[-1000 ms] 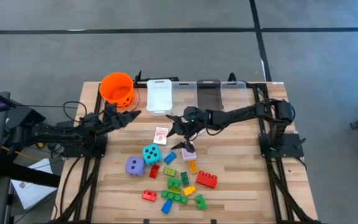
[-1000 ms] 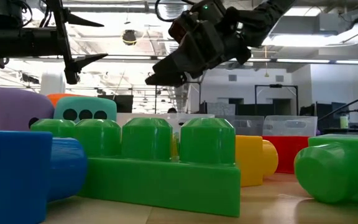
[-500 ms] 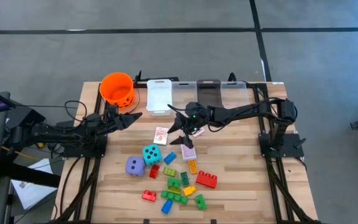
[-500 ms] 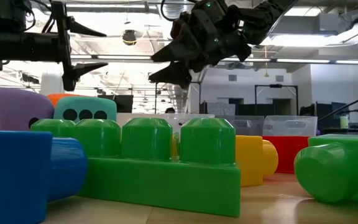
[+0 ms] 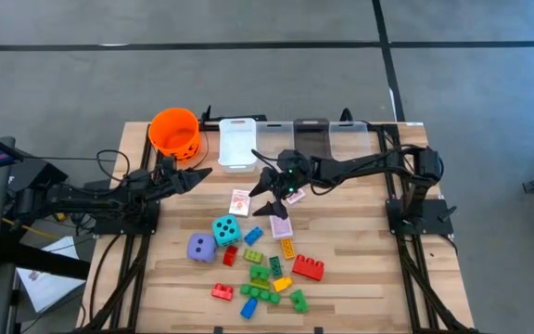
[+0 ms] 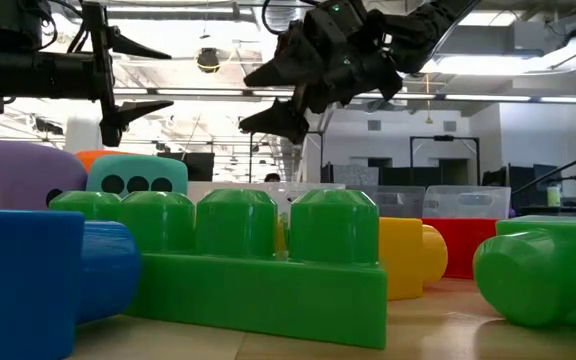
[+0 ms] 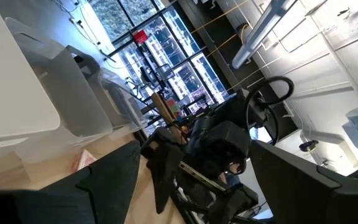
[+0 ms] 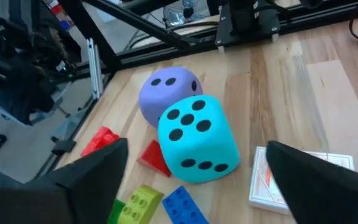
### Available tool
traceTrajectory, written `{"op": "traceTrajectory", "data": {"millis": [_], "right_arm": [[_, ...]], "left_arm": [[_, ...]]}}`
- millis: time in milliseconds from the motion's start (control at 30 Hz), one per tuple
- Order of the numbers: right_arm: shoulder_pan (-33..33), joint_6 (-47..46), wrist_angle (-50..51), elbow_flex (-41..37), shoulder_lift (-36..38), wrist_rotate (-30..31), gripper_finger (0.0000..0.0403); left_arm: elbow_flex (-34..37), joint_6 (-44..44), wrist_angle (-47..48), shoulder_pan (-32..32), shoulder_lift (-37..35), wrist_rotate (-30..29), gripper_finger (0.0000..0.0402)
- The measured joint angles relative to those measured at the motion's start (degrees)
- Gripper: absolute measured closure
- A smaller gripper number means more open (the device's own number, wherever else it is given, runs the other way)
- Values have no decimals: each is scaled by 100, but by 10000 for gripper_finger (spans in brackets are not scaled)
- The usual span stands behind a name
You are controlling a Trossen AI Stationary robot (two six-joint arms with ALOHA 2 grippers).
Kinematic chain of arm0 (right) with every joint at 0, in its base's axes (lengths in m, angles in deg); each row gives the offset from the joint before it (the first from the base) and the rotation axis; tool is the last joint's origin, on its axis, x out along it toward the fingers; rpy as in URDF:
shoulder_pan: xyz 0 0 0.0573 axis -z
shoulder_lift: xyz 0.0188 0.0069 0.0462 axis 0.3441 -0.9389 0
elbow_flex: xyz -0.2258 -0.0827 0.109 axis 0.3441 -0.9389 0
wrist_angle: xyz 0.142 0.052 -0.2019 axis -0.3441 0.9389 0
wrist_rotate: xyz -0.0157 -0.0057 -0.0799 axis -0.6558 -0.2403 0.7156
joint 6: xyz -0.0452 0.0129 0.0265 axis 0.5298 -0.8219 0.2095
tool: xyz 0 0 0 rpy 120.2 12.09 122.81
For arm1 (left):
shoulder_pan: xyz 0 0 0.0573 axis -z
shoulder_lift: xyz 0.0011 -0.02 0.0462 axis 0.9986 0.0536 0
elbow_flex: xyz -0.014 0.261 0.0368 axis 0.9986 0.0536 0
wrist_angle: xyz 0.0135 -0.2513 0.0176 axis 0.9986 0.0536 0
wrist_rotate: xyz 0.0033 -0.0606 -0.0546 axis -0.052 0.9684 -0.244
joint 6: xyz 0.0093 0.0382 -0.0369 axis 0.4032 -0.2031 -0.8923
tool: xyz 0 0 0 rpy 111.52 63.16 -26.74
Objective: Pick & Place Toys
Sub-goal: Put the blue dice into the left transparent bin
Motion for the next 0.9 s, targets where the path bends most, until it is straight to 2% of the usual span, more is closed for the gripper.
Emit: {"op": "traceTrajectory", "data": {"millis": [300, 500, 767, 900], "right_arm": [[24, 168, -24, 0, 0, -36, 5], [-43, 166, -56, -5, -105, 195, 18], [-242, 168, -255, -2, -101, 189, 16], [-342, 166, -427, -2, -101, 510, 17]], "left_arm": [[-1, 2, -2, 0, 0, 0, 103], [-1, 4, -1, 0, 0, 0, 103], [-1, 4, 0, 0, 0, 0, 103], [-1, 4, 0, 0, 0, 0, 103]]}}
